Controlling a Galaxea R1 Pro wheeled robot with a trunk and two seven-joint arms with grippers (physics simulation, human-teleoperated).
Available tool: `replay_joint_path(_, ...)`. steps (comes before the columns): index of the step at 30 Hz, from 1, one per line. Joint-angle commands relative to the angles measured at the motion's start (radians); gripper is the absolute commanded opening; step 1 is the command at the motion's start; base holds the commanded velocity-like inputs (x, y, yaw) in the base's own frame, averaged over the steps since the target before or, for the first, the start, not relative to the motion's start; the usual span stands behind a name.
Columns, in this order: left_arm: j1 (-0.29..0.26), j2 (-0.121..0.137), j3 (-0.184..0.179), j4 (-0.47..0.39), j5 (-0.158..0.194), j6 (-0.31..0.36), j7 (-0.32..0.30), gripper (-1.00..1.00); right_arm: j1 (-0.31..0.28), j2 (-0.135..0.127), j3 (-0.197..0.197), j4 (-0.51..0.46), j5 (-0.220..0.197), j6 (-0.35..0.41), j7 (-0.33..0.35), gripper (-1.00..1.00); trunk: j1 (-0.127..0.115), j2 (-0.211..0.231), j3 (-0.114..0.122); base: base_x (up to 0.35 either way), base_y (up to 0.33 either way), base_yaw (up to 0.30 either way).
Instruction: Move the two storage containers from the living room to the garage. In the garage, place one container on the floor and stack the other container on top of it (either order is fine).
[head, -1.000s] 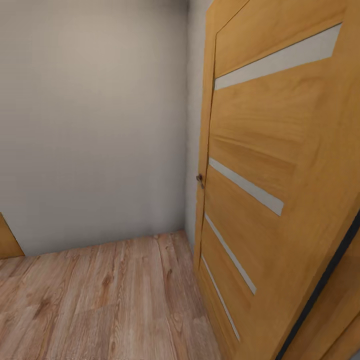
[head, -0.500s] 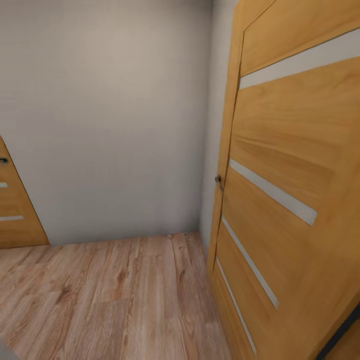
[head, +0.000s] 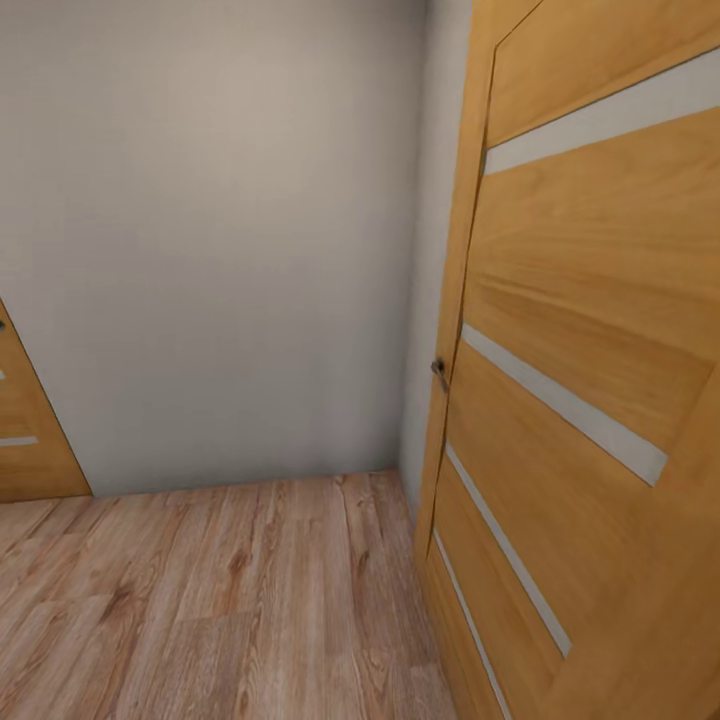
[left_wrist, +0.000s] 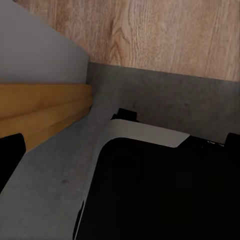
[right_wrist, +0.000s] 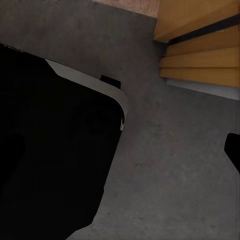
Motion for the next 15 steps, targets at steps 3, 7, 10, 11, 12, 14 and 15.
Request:
replay_joint_path(3, -0.001, 0.000, 0.002, 0.001, 0.003, -0.004, 0.002, 1.00, -0.001, 0.000, 0.008, 0.003, 0.003, -0.004, -0.006, 1.00, 0.000, -0.001, -0.001, 0.005, -0.001, 0.000)
replay_joint_path(7, -0.001, -0.001, 0.002, 0.001, 0.003, -0.005, 0.002, 1.00, -0.001, 0.000, 0.008, 0.003, 0.004, -0.004, -0.006, 1.00, 0.000, -0.001, -0.001, 0.001, 0.000, 0.068)
replay_joint_path(10, -0.001, -0.001, 0.002, 0.001, 0.003, -0.005, 0.002, 1.00, -0.001, 0.000, 0.008, 0.003, 0.004, -0.005, -0.006, 1.00, 0.000, -0.001, -0.001, 0.000, 0.000, 0.222)
replay_joint_path(11, -0.001, -0.001, 0.002, 0.001, 0.003, -0.005, 0.002, 1.00, -0.001, 0.000, 0.008, 0.003, 0.004, -0.005, -0.006, 1.00, 0.000, -0.001, -0.001, 0.000, 0.000, 0.250)
replay_joint_path(12, -0.001, -0.001, 0.002, 0.001, 0.003, -0.005, 0.002, 1.00, -0.001, 0.000, 0.008, 0.003, 0.004, -0.005, -0.006, 1.00, 0.000, -0.001, -0.001, 0.000, 0.000, 0.260)
replay_joint_path(14, -0.001, -0.001, 0.002, 0.001, 0.003, -0.005, 0.002, 1.00, -0.001, -0.001, 0.008, 0.003, 0.003, -0.004, -0.006, 1.00, 0.000, -0.001, -0.001, 0.000, 0.000, 0.253)
replay_joint_path(15, -0.001, -0.001, 0.002, 0.001, 0.003, -0.005, 0.002, 1.00, -0.001, -0.001, 0.008, 0.003, 0.003, -0.004, -0.006, 1.00, 0.000, -0.001, -0.001, 0.000, 0.000, 0.202)
